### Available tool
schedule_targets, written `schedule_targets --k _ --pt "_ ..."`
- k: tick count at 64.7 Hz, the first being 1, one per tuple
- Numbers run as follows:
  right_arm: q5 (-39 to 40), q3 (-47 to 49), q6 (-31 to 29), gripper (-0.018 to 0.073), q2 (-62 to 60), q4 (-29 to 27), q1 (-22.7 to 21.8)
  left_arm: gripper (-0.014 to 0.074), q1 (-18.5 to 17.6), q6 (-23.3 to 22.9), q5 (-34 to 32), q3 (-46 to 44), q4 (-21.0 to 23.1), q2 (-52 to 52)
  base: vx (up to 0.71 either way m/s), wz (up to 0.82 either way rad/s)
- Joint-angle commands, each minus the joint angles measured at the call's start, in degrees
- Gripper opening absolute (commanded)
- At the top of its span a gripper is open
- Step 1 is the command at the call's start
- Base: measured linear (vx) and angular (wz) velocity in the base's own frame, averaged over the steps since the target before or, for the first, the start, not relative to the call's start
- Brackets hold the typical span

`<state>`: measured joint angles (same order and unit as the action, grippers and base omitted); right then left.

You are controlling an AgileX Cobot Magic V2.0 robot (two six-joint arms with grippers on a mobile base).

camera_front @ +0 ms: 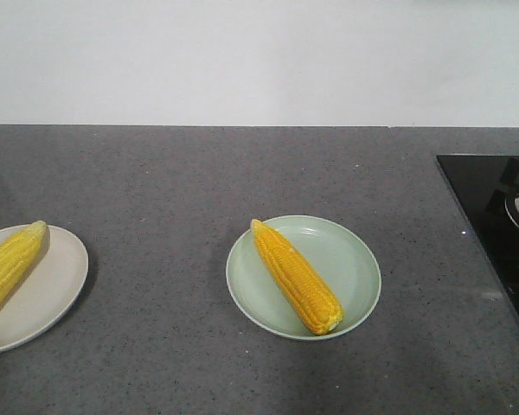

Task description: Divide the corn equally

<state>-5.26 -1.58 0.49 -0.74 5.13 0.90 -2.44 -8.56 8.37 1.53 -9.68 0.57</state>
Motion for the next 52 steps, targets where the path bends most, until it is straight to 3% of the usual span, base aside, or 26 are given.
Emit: schedule_targets --k 1,52 --pt "9.00 -0.88 1.40 -0.0001 -0.40 0.53 -0.35 -0.0007 0.22 -0.57 -4.47 0.17 0.01 0.99 0.00 0.00" --pt "7.06 -0.61 2.39 -0.0001 -0.40 -0.31 -0.35 -0.0007 0.22 -0.57 -4.47 0.17 0.01 0.99 0.00 0.00"
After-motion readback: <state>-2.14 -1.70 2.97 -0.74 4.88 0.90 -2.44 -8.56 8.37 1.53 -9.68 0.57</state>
